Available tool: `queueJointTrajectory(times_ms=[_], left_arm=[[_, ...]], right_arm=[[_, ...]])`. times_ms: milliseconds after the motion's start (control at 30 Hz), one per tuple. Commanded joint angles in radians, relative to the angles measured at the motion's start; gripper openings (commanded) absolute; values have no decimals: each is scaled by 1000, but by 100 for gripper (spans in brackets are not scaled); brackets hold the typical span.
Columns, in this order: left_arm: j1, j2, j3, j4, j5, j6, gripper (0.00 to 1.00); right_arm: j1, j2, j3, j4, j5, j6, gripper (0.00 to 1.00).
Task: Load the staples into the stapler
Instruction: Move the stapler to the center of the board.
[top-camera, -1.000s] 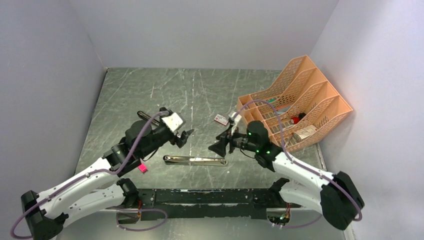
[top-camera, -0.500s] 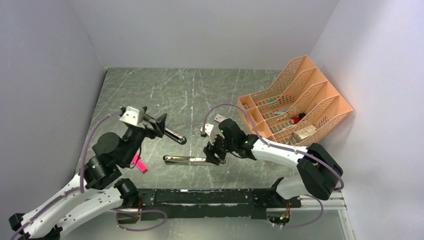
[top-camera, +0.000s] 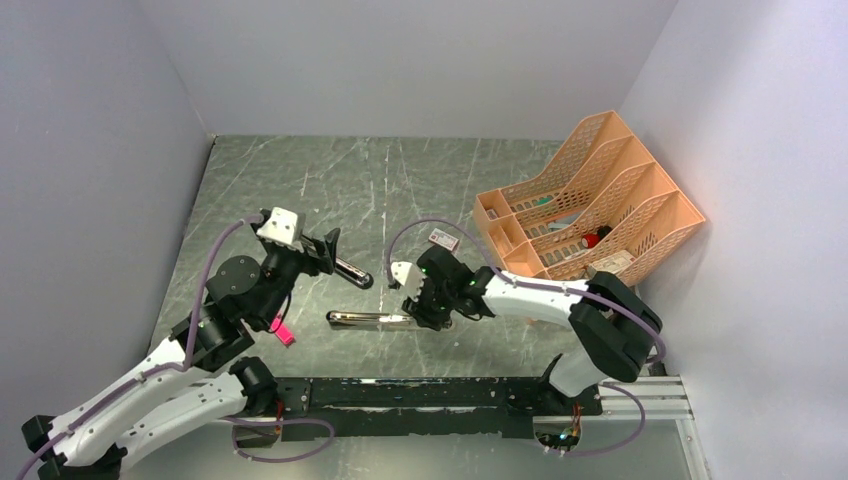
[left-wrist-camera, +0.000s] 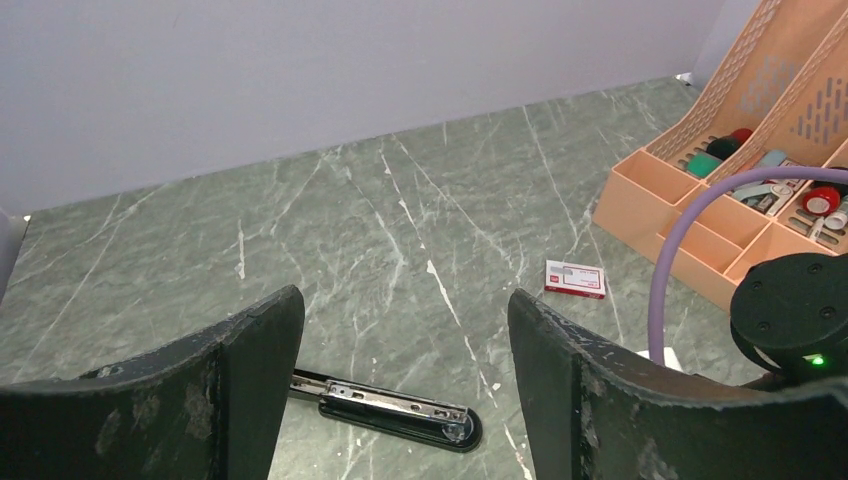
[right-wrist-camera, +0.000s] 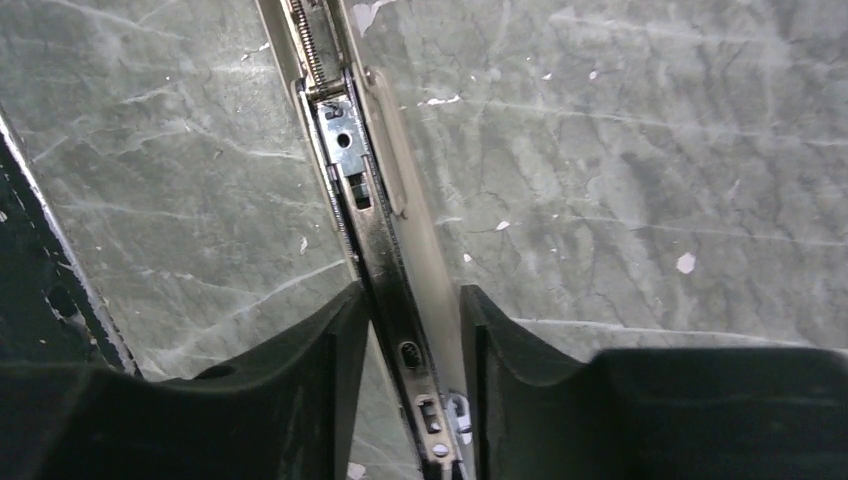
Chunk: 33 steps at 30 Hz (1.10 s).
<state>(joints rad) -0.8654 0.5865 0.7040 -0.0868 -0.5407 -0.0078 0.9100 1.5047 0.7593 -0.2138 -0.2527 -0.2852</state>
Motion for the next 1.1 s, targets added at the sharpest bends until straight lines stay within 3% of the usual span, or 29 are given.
queueJointTrajectory(times_ms=[0,267,400,500,800,1067], left_arm=[[6,-14,11,4,-7,-1,78],[5,-11,14,1,-7,-3,78],[6,-11,18,-3,-8,-8,78],[5,-13,18,-1,-4,-10,78],[7,-10,41,-31,-26,-50,76],[9,-60,26,-22,-42,-55,75]], right_arm=[[10,20,30,-36,24,-19,38],[32,47,60,-3,9,34,18],[59,93,115,42,-7,117,0],[100,153,165,71,-5,157,0],[175,309,348,189,200,311,0],[207,448,508,181,280,311,0]])
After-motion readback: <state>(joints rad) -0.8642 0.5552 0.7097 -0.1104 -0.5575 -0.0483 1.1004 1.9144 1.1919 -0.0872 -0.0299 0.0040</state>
